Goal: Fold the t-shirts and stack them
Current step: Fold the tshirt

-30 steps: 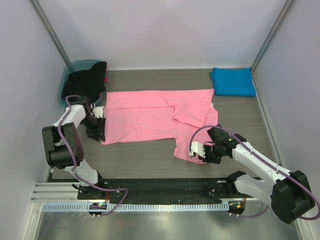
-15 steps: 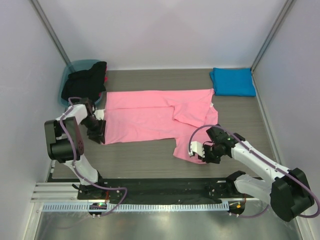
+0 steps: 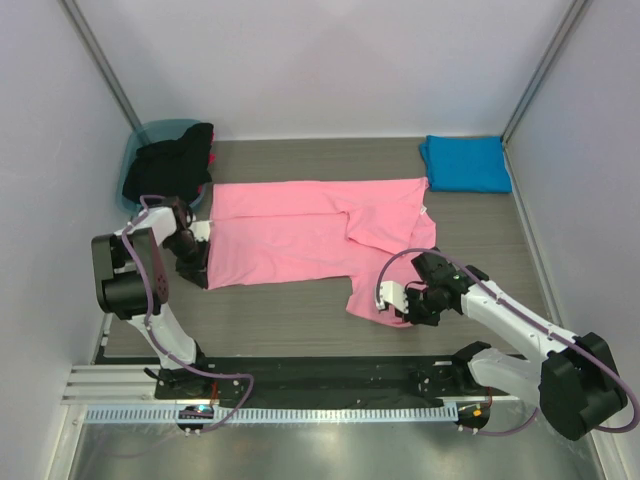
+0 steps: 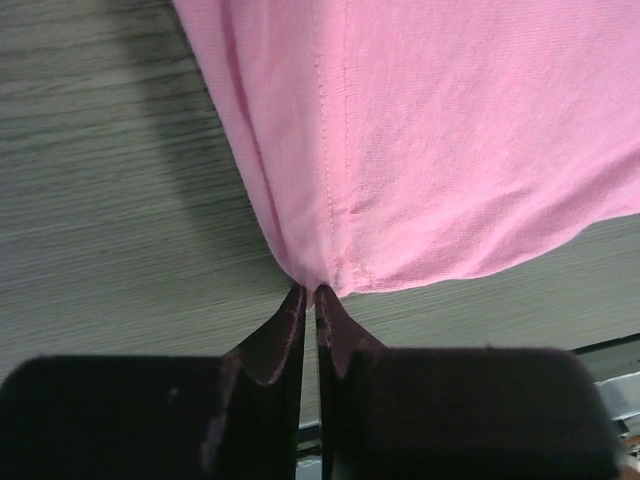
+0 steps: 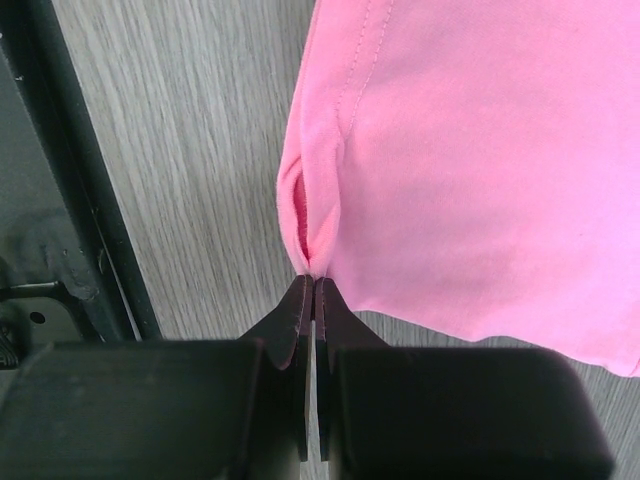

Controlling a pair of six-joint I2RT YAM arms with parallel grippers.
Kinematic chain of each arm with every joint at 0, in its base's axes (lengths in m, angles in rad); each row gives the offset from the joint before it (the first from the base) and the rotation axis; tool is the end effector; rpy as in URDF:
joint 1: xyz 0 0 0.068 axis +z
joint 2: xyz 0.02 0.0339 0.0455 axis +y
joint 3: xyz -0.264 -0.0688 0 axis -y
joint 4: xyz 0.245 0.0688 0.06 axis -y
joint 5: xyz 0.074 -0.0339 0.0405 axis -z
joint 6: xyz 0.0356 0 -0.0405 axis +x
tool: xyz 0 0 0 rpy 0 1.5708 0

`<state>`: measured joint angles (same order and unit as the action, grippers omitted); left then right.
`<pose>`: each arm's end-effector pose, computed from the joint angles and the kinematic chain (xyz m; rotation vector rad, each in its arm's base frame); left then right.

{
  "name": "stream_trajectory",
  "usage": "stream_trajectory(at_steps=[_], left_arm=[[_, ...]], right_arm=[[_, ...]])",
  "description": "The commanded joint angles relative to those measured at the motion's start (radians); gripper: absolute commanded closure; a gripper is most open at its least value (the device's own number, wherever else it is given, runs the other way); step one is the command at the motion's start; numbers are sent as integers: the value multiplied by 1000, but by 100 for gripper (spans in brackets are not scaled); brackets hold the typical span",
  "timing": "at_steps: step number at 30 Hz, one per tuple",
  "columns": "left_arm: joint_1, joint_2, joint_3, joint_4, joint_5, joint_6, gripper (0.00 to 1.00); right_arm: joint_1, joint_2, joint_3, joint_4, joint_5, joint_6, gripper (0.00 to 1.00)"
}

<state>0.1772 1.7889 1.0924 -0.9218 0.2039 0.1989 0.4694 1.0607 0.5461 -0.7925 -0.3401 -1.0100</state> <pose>0.2950 0.0455 0.1514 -0.0262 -3.1160 0.3270 0.1390 0.0838 0.1717 -1.9183 2.0083 0.3611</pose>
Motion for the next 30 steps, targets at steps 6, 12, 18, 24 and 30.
stream_trajectory(at_steps=[6, 12, 18, 24, 30], left_arm=[[-4, -19, 18, -18, 58, 57, 99], [-2, -87, 60, -58, 88, 99, 100], [-4, -129, 162, -117, 106, 119, 99], [-4, -85, 256, -137, 124, 119, 99], [-4, -13, 371, -152, 134, 117, 99]], right_arm=[[5, -22, 18, 35, 56, 59, 98], [3, -80, 80, 27, 105, 122, 99], [-9, -102, 211, 22, 157, 209, 99], [-49, -39, 325, 76, 206, 252, 99], [-159, 114, 483, 160, 188, 290, 99]])
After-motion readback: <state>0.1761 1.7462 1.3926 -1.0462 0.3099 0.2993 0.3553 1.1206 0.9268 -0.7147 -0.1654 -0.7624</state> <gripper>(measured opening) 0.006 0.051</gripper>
